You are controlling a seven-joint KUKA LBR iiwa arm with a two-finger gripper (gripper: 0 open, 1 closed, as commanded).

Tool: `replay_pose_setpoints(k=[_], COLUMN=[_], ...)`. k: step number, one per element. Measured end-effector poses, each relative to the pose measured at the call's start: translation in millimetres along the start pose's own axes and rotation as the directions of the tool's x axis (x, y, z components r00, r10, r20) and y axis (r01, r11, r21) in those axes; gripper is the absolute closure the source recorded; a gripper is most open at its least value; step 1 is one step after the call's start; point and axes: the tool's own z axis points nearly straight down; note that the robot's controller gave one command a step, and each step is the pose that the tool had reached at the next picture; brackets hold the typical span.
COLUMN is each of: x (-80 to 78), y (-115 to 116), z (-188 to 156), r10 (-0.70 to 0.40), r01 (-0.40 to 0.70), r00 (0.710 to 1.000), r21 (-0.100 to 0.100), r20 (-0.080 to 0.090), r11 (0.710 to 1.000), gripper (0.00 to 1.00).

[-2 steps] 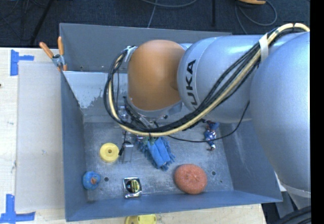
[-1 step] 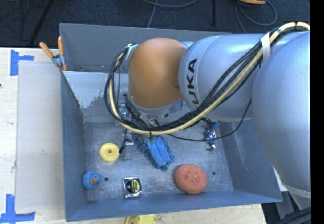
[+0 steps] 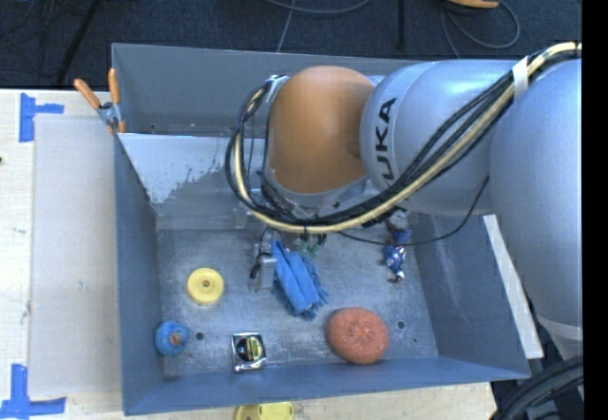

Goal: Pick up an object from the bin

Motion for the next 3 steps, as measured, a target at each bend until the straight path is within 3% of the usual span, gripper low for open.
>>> replay_pose_setpoints(k=[1, 2, 3], x=[-1.1, -2.7, 1.1], y=[-54, -68, -78], z=[29, 40, 85], r10=[0.105, 0.269, -0.155], r01=[-0.105, -0.269, 0.155], r00=[0.995, 0.963, 0.988], r21=[0.002, 0.004, -0.001], r20=[0.000, -0.002, -0.001], r11=[0.995, 0.963, 0.988], gripper=[0.00, 0.00, 1.00])
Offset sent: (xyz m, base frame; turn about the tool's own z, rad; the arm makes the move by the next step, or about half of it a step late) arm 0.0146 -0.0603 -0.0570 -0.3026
